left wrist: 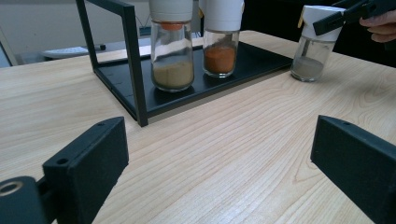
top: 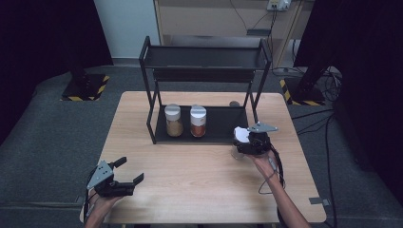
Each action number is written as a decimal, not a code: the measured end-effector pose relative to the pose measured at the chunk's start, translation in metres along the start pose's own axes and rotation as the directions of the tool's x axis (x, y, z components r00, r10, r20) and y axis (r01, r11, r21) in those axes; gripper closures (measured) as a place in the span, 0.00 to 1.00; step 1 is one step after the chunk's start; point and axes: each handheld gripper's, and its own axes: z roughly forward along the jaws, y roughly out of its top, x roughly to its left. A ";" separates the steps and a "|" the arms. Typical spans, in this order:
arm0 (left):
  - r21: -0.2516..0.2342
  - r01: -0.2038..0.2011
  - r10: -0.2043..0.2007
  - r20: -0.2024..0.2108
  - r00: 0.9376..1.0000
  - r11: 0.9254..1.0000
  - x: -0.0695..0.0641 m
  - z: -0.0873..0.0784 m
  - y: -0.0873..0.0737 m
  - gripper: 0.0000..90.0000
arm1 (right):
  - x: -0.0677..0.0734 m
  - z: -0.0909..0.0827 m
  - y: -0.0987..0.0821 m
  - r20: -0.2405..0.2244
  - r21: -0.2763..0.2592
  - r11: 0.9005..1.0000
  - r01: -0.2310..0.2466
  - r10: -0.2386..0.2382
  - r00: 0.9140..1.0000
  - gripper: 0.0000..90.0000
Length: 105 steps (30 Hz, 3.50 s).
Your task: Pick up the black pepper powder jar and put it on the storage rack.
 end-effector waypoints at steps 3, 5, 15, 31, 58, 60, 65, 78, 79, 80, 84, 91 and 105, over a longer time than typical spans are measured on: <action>0.000 0.000 0.000 0.000 1.000 1.000 0.000 0.000 0.000 0.04 | 0.001 -0.001 -0.001 -0.003 -0.002 1.000 0.012 -0.012 1.000 0.34; -0.001 0.001 -0.001 0.000 1.000 1.000 0.000 0.000 0.000 0.04 | 0.000 -0.001 -0.001 -0.009 -0.002 1.000 0.022 -0.022 1.000 0.34; 0.000 0.000 0.000 0.000 1.000 1.000 0.000 0.000 0.000 0.04 | -0.007 -0.015 0.010 -0.070 -0.011 0.996 0.090 -0.091 0.993 0.34; 0.004 -0.001 0.001 0.000 1.000 1.000 0.000 0.000 0.000 0.04 | -0.012 -0.016 0.032 -0.155 -0.018 0.991 0.133 -0.135 0.979 0.34; 0.001 0.009 -0.009 -0.006 1.000 1.000 0.001 -0.001 -0.001 0.04 | -0.017 0.011 0.085 -0.125 -0.020 0.992 0.125 -0.126 0.984 0.34; 0.001 0.010 -0.010 -0.005 1.000 1.000 0.002 -0.001 -0.001 0.04 | -0.018 0.013 0.088 -0.120 -0.021 0.993 0.120 -0.122 0.985 0.34; 0.002 0.010 -0.010 -0.005 1.000 1.000 0.001 -0.001 -0.001 0.04 | -0.018 0.020 0.095 -0.103 -0.024 0.994 0.103 -0.105 0.989 0.34; 0.003 0.010 -0.010 -0.005 1.000 1.000 0.002 -0.001 -0.001 0.04 | -0.016 0.043 0.098 -0.032 -0.027 0.999 0.038 -0.039 0.999 0.34; 0.004 0.010 -0.010 -0.005 1.000 1.000 0.002 0.000 -0.001 0.04 | -0.016 0.045 0.097 -0.027 -0.025 0.999 0.032 -0.033 0.999 0.34; 0.005 0.009 -0.009 -0.006 1.000 1.000 0.002 0.000 -0.001 0.04 | -0.016 0.047 0.096 -0.023 -0.025 0.999 0.030 -0.031 0.999 0.34; 0.005 0.010 -0.010 -0.005 1.000 1.000 0.002 0.000 -0.001 0.04 | -0.013 0.055 0.091 -0.008 -0.026 0.999 0.025 -0.025 1.000 0.34; 0.005 0.010 -0.010 -0.004 1.000 1.000 0.002 0.000 -0.001 0.04 | -0.010 0.066 0.084 0.002 -0.022 1.000 0.005 -0.005 1.000 0.34; 0.005 0.010 -0.010 -0.005 1.000 1.000 0.003 0.000 -0.001 0.04 | -0.008 0.078 0.075 -0.002 0.007 1.000 0.002 -0.002 1.000 0.34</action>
